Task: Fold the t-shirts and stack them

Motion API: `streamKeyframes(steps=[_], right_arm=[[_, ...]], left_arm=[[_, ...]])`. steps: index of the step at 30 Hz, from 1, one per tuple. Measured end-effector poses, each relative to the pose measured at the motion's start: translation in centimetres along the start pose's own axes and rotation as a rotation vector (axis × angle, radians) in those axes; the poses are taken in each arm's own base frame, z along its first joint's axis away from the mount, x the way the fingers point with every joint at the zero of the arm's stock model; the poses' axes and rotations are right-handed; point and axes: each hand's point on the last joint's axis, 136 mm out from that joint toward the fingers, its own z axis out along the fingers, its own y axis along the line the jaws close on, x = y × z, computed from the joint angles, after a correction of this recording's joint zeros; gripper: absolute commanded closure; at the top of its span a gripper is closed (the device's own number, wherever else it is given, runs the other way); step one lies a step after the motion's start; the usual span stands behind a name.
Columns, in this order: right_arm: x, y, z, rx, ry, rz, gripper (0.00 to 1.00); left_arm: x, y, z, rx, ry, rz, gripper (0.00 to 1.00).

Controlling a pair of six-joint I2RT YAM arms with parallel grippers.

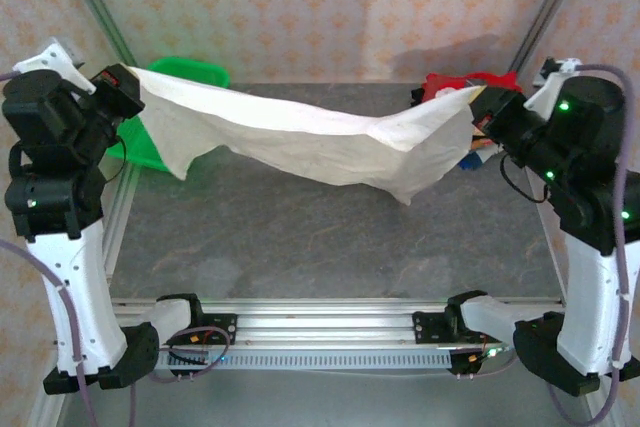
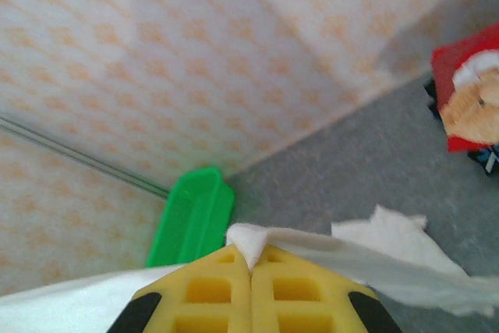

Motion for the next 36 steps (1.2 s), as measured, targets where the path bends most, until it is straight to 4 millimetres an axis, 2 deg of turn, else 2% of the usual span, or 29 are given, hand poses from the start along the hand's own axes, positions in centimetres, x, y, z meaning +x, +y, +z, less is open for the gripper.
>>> streamKeyframes(steps=[7, 13, 19, 23, 26, 29, 33, 36], right_arm=[[-3.2, 4.1, -5.5, -0.151, -0.13, -0.025, 1.0], [-4.4, 6.3, -9.8, -0.256, -0.201, -0.024, 1.0], [-5.7, 7.9, -13.0, -0.338, -0.272, -0.006, 1.0], [-6.6, 8.9, -14.1, -0.382, -0.311, 0.002, 1.0], [-7.0, 9.3, -13.7, -0.392, -0.317, 0.005, 1.0], [-7.3, 9.4, -11.9, -0.376, -0.299, 0.002, 1.0], [-7.5, 9.2, -7.9, -0.325, -0.258, -0.027, 1.0], [-7.7, 8.8, -3.3, -0.269, -0.216, -0.06, 1.0]], left_arm=[[-2.4, -1.9, -3.4, 0.043, -0.071, 0.041, 1.0], [-3.4, -3.0, -6.6, 0.073, -0.121, 0.059, 1.0], [-5.4, -4.5, -10.5, 0.122, -0.218, 0.07, 1.0], [-6.5, -5.2, -12.3, 0.139, -0.267, 0.072, 1.0], [-6.7, -5.0, -12.6, 0.128, -0.279, 0.077, 1.0], [-6.6, -4.5, -12.3, 0.099, -0.278, 0.088, 1.0], [-5.4, -3.3, -10.1, 0.052, -0.228, 0.094, 1.0], [-4.0, -1.7, -7.1, -0.007, -0.161, 0.107, 1.0]])
